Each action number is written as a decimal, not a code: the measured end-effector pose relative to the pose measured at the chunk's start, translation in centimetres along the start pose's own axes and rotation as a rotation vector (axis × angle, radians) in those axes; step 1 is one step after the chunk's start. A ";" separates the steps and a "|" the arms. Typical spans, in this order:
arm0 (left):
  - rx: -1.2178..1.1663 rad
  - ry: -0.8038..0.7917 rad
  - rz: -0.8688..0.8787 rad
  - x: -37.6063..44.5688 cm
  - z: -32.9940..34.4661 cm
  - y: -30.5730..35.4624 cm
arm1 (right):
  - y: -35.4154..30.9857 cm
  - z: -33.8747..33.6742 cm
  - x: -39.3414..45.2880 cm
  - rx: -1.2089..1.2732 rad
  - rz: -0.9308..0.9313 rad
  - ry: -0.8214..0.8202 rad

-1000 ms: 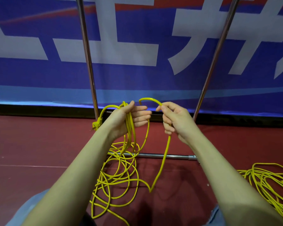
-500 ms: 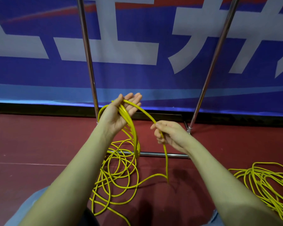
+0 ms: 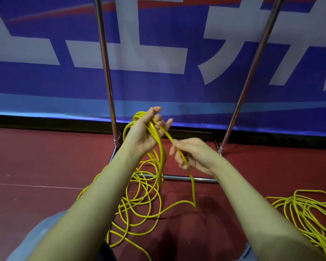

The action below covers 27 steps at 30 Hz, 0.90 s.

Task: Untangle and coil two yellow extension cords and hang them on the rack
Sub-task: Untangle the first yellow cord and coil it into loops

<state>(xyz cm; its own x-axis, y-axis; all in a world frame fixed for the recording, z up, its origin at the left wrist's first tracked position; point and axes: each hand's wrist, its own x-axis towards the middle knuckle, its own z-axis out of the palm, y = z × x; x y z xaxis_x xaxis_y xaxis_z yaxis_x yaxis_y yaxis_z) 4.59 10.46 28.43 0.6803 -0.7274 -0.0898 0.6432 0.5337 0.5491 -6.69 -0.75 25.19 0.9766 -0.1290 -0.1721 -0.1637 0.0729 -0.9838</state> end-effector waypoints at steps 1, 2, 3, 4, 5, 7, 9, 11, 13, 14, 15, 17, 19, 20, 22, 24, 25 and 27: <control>-0.022 -0.004 0.022 0.1 0.0 0.2 | 0.3 -0.1 -0.2 -0.038 0.026 -0.026; -0.046 -0.018 0.036 0.1 -0.1 0.5 | 0.7 -0.3 -0.3 -0.076 0.053 -0.044; -0.061 -0.036 0.037 0.3 -0.4 0.9 | 1.1 -0.5 -0.4 -0.114 0.078 -0.045; -0.063 -0.061 0.026 0.3 -0.6 1.3 | 1.4 -0.8 -0.5 -0.147 0.096 -0.029; -0.057 -0.089 0.008 0.2 -0.7 1.6 | 1.7 -1.1 -0.6 -0.165 0.102 -0.002; -0.035 -0.161 -0.039 -0.3 -0.8 1.7 | 1.9 -1.9 -0.6 -0.136 0.087 0.050; -0.004 -0.240 -0.084 -0.5 -0.8 1.5 | 1.8 -2.5 -0.6 -0.074 0.067 0.085; 0.011 -0.298 -0.089 -0.6 -0.9 1.6 | 1.7 -2.8 -0.5 0.005 0.044 0.109; 0.018 -0.309 -0.084 -0.4 -0.8 1.8 | 1.9 -2.9 -0.5 0.039 0.020 0.121; 0.021 -0.304 -0.078 -0.5 -0.6 1.9 | 2.1 -2.8 -0.4 0.012 0.016 0.124; 0.034 -0.288 -0.064 -0.4 -0.5 1.9 | 2.2 -2.6 -0.4 -0.039 0.020 0.130; 0.053 -0.260 -0.060 -0.5 -0.5 1.8 | 2.4 -2.1 -0.3 -0.167 0.030 0.167; 0.081 -0.271 -0.064 -0.5 -0.6 1.7 | 2.3 -1.9 -0.2 -0.210 0.028 0.263; 0.109 -0.278 -0.073 -0.6 -0.7 1.6 | 2.2 -2.0 -0.1 -0.169 0.030 0.305; 0.189 -0.285 -0.104 -0.6 -0.9 1.6 | 1.7 -2.3 0.0 0.017 0.048 0.341; 0.297 -0.308 -0.132 -0.5 -1.2 1.6 | 1.0 -2.5 0.1 0.277 0.099 0.364; 0.373 -0.333 -0.137 -0.5 -1.3 1.6 | 0.6 -2.7 0.1 0.416 0.133 0.372; 0.579 -0.402 -0.128 -0.6 -1.4 1.4 | -0.5 -3.1 0.0 0.687 0.176 0.385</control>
<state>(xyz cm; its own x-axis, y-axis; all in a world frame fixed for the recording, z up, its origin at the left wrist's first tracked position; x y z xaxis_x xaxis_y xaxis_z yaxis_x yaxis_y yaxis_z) 5.60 12.21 28.05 0.3583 -0.9311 0.0686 0.3436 0.1998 0.9176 -7.03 -3.85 25.55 0.8073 -0.3817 -0.4500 -0.0659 0.6996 -0.7115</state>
